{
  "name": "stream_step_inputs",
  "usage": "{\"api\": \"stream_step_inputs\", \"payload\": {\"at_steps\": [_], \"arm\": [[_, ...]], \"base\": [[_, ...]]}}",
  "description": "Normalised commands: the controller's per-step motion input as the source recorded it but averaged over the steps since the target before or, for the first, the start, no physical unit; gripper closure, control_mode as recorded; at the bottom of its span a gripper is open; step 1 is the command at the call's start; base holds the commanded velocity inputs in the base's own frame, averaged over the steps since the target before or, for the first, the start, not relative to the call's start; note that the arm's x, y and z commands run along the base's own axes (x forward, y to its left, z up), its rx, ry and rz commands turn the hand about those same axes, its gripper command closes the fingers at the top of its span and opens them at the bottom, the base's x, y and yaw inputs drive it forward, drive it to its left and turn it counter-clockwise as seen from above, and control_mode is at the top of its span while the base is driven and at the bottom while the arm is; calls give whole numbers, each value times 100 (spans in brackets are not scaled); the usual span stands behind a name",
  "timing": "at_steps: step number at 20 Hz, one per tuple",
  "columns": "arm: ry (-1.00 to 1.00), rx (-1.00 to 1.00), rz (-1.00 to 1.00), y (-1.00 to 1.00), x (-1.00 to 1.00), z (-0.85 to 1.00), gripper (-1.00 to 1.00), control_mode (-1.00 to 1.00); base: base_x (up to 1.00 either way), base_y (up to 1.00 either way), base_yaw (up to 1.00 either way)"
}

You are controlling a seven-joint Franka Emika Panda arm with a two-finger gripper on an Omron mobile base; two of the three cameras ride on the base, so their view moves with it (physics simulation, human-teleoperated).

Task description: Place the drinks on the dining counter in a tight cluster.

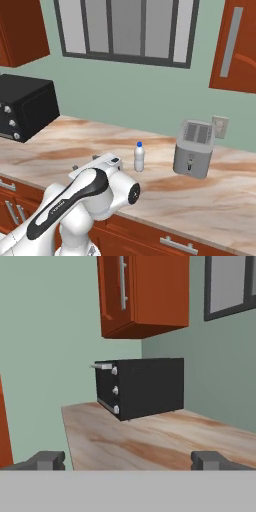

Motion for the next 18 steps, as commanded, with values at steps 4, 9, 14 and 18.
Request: {"api": "stream_step_inputs", "payload": {"at_steps": [4, 9, 14, 18], "arm": [[0, -1, -8, -19, 15, 0, -100, -100], [0, 0, -14, -33, 12, 0, -100, -100], [-1, 0, -3, -41, 0, 0, -100, -100], [-5, 0, 0, -52, -7, 0, -100, -100]], "base": [[0, 0, 0], [0, 0, 0], [0, 0, 0], [0, 0, 0]]}}
